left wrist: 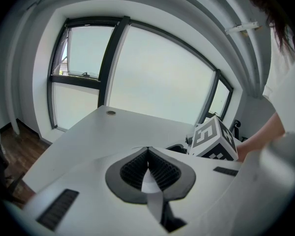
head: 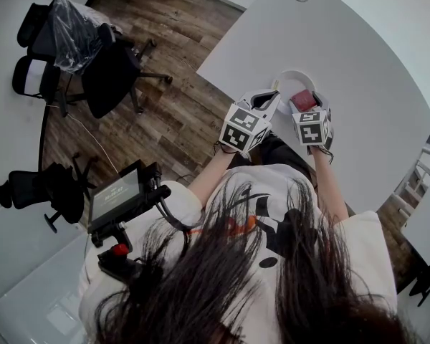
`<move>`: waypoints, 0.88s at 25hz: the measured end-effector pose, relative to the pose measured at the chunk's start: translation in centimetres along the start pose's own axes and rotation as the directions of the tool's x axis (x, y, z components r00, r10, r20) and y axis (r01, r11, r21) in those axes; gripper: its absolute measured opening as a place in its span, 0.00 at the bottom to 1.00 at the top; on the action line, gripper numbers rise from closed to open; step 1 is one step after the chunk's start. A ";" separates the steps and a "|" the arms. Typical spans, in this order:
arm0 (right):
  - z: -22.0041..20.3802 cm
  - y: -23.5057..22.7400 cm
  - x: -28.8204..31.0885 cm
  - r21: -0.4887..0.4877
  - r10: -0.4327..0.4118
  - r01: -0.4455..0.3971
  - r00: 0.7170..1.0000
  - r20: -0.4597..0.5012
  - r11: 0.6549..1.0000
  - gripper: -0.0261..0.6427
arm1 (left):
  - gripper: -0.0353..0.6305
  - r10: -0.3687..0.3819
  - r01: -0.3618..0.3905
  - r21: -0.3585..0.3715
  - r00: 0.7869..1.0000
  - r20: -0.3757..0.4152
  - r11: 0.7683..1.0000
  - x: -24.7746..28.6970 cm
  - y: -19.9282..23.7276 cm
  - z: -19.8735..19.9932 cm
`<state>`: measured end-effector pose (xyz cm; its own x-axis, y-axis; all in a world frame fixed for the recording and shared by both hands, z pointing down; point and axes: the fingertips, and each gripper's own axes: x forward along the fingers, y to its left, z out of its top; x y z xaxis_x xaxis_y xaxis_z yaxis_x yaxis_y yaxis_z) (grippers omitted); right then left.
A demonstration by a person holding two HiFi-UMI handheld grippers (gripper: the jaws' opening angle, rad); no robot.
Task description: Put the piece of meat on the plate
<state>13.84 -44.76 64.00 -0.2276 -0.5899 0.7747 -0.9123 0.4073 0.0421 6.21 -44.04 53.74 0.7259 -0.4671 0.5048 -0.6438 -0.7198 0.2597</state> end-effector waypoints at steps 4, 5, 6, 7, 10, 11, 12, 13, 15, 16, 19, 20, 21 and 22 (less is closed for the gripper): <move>0.0 0.0 0.1 0.002 0.009 -0.009 1.000 -0.001 1.000 0.53 | 0.06 0.002 -0.002 -0.001 1.000 0.000 1.000 0.0 0.1 -0.1; -0.1 0.1 0.1 0.002 0.014 -0.014 1.000 -0.003 1.000 0.53 | 0.06 0.002 -0.002 -0.001 1.000 0.000 1.000 0.0 0.0 0.0; -0.1 0.2 0.1 0.002 0.019 -0.019 1.000 -0.005 1.000 0.53 | 0.06 0.002 -0.002 0.000 1.000 0.000 1.000 0.0 0.0 0.0; -0.1 0.2 0.1 0.001 0.022 -0.022 1.000 -0.008 1.000 0.53 | 0.06 0.001 -0.001 0.000 1.000 0.000 1.000 0.0 0.0 0.0; 0.0 0.2 0.1 0.002 0.023 -0.023 1.000 -0.012 1.000 0.53 | 0.06 -0.004 0.004 0.002 1.000 -0.001 1.000 0.1 -0.2 0.0; 0.0 0.3 0.1 0.002 0.023 -0.023 1.000 -0.012 1.000 0.53 | 0.06 -0.006 0.006 0.003 1.000 -0.002 1.000 0.2 -0.3 -0.1; 0.0 0.3 0.1 0.002 0.023 -0.023 1.000 -0.011 1.000 0.53 | 0.06 -0.008 0.008 0.004 1.000 -0.002 1.000 0.2 -0.4 -0.1; 0.0 0.3 0.1 0.002 0.024 -0.024 1.000 -0.011 1.000 0.53 | 0.06 -0.009 0.009 0.004 1.000 -0.002 1.000 0.2 -0.4 -0.1; 0.0 0.3 0.1 0.002 0.026 -0.026 1.000 -0.015 1.000 0.53 | 0.06 -0.010 0.010 0.003 1.000 -0.003 1.000 0.2 -0.5 -0.2; 0.0 0.2 0.1 0.005 0.026 -0.026 1.000 -0.015 1.000 0.53 | 0.06 -0.010 0.010 0.004 1.000 -0.003 1.000 0.3 -0.5 -0.1; 0.2 0.1 0.1 0.048 0.030 -0.030 1.000 -0.002 0.998 0.53 | 0.06 -0.010 0.010 0.005 1.000 -0.001 1.000 0.2 -0.4 -0.1; 0.4 0.1 0.0 0.074 0.031 -0.032 0.999 0.008 0.997 0.53 | 0.06 -0.009 0.009 0.004 1.000 0.000 1.000 0.2 -0.3 -0.1; 0.6 0.0 -0.1 0.098 0.030 -0.032 0.999 0.019 0.995 0.53 | 0.06 -0.007 0.007 0.004 1.000 0.000 1.000 0.2 -0.2 -0.1; 1.0 -0.1 -0.3 0.117 0.027 -0.030 0.999 0.032 0.993 0.53 | 0.06 -0.006 0.006 0.004 1.000 0.002 1.000 0.2 -0.2 -0.1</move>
<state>13.67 -45.29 63.15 -0.2628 -0.6009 0.7549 -0.9385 0.3407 -0.0555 6.42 -43.95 53.84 0.7302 -0.4635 0.5020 -0.6385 -0.7244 0.2599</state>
